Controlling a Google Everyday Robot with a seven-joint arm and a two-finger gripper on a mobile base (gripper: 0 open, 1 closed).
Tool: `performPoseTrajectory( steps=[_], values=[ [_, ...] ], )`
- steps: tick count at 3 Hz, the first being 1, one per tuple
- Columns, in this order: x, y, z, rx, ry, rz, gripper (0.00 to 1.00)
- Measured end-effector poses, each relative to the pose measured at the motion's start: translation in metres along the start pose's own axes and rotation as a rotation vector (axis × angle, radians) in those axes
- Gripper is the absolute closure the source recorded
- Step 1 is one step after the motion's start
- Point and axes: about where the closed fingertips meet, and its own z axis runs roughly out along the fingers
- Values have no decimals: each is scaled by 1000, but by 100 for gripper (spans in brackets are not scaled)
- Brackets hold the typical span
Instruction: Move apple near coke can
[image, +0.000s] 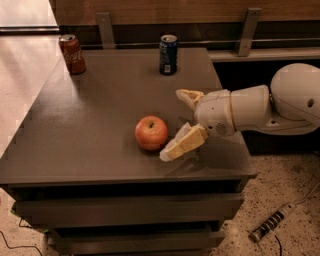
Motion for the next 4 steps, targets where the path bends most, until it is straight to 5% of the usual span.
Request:
performPoseTrajectory(
  steps=[2,4],
  values=[
    [12,3,34,-22,-46,11,0],
    [10,5,37,-28,-46,6,41]
  ],
)
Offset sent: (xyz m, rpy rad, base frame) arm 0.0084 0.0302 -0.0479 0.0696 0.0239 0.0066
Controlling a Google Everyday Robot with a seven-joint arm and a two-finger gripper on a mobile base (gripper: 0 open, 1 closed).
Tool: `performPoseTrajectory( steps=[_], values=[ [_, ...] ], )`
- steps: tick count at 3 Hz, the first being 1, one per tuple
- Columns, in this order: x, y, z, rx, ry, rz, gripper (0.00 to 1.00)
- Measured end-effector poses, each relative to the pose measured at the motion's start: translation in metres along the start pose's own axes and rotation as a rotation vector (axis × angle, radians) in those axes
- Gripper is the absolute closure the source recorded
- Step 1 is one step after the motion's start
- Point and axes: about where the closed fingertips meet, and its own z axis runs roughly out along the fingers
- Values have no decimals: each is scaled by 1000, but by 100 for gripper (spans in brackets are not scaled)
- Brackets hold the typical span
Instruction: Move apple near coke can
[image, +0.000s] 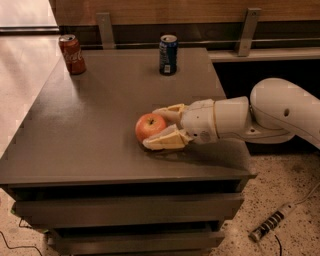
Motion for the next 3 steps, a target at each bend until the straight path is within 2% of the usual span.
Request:
performPoseTrajectory(
  steps=[1,2,3],
  values=[
    [-1,1,1,-3,0,-2,64],
    [-3,3,3,-8,0,-6,95],
    [-4,3,4,-10,0,-7,100]
  ],
)
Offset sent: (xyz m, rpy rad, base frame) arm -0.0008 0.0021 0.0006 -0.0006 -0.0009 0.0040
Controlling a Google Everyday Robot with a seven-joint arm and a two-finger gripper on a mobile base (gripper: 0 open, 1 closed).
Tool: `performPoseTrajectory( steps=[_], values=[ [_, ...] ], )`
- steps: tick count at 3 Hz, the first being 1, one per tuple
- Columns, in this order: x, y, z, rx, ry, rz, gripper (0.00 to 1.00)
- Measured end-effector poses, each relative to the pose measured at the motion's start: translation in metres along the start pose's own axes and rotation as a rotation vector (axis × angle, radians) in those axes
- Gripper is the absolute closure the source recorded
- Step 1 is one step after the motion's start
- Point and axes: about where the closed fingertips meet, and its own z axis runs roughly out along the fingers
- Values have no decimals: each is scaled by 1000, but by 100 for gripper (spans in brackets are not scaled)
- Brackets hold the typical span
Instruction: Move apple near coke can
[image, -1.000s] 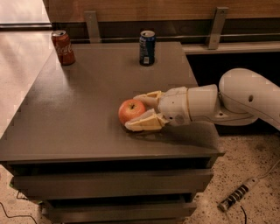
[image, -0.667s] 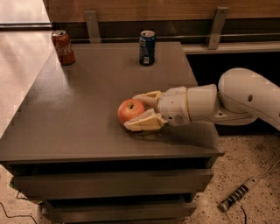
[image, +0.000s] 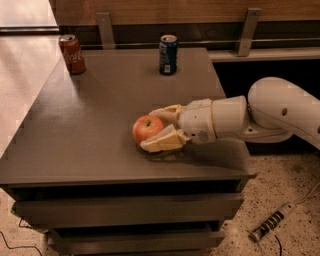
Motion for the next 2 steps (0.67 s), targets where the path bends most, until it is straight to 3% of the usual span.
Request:
performPoseTrajectory(
  steps=[1,2],
  values=[
    [-12,-20,6,12,37,23,100],
    [-22,-57,27,47,76,90,100]
  ],
)
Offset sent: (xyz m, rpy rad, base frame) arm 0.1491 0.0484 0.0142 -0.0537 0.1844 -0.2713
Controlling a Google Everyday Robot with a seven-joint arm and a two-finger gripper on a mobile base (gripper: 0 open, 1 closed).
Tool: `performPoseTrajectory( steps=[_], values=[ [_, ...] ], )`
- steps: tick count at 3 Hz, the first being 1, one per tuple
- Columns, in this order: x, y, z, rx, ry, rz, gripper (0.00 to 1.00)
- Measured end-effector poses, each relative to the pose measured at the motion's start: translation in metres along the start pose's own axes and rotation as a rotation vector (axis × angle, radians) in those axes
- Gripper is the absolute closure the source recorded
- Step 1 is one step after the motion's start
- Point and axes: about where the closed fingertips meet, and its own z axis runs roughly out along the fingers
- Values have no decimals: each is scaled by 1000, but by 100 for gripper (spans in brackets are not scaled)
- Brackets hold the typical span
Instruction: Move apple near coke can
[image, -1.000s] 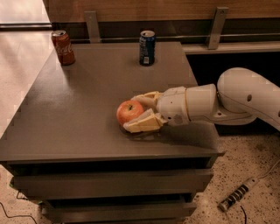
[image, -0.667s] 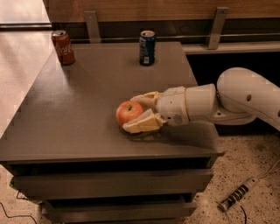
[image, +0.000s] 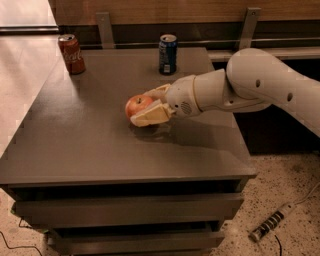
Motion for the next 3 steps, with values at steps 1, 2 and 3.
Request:
performPoseTrajectory(
  steps=[1,2,3],
  values=[
    [-6,-39,36,86,-20,115,100],
    [-16,-91,75,196,-100,181,100],
    [-26,-124,90,260,-137,176,100]
  ],
)
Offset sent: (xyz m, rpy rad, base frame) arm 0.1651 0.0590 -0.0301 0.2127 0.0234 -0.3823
